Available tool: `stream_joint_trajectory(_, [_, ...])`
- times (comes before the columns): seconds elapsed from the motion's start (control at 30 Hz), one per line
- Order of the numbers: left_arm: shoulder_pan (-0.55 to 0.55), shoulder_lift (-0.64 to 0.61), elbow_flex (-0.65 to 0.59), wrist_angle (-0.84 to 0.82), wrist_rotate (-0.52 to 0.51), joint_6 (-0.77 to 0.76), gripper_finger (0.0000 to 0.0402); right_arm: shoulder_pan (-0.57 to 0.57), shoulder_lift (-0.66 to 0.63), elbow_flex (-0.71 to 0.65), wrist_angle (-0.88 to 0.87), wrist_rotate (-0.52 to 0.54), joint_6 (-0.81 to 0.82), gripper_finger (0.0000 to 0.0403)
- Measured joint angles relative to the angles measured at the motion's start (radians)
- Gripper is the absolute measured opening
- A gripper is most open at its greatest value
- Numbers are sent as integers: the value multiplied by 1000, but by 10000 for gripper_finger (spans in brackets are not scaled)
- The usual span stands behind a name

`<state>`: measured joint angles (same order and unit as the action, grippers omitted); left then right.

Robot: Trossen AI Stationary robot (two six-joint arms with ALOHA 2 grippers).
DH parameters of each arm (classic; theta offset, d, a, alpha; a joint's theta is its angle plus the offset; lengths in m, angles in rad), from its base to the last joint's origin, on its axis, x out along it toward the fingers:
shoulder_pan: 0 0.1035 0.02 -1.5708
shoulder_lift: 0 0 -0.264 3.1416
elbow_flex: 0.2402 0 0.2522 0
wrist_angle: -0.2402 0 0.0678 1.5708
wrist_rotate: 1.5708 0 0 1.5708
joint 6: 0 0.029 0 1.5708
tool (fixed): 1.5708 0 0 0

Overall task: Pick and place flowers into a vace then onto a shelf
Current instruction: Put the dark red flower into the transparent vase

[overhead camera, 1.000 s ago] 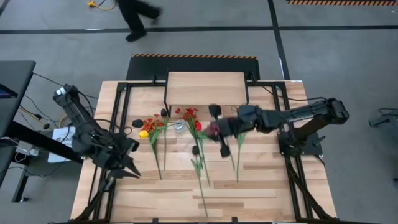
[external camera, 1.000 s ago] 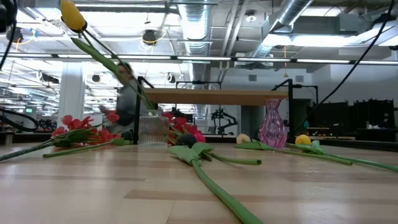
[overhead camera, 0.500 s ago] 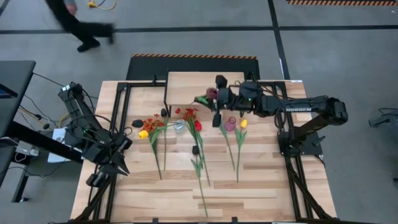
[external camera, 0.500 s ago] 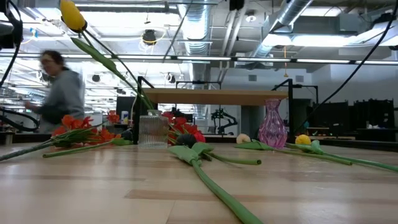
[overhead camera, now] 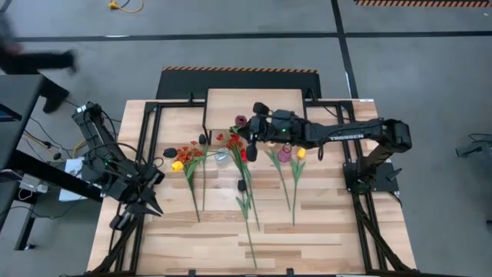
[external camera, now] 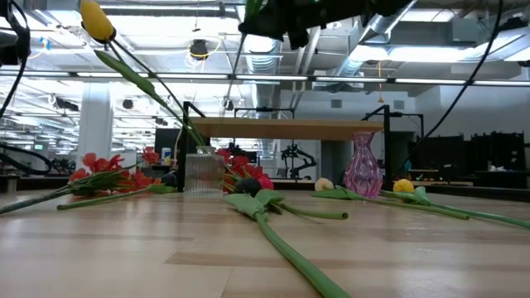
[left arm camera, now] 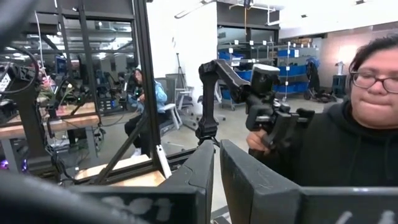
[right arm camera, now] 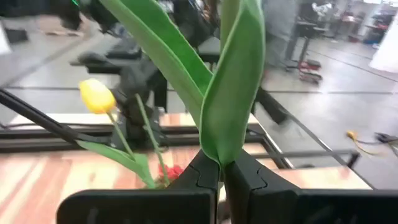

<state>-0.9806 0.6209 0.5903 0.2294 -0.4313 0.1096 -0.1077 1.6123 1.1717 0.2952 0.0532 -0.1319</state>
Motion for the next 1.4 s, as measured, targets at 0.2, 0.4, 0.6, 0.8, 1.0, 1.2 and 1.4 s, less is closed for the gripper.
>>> stream_joint_trajectory(0.2, [0,0,0,-23,0,2,16,28,10,1,-7,1,-27,0])
stream_joint_trajectory(0.4, [0,0,0,-36,1,-2,16,20,-2,7,3,-1,-25,0])
stream_joint_trajectory(0.6, [0,0,0,-40,0,-1,16,12,-4,7,5,-6,-26,0])
stream_joint_trajectory(0.8, [0,0,0,-40,-1,-1,16,11,-4,7,5,-32,-25,0])
stream_joint_trajectory(1.0, [0,0,0,-39,-2,-1,16,12,-4,7,5,-36,-25,0])
stream_joint_trajectory(1.2, [0,0,0,-39,-2,-7,16,12,-4,7,5,-36,-18,0])
stream_joint_trajectory(1.4, [0,0,1,-38,-3,-16,16,12,15,4,-2,-36,0,0])
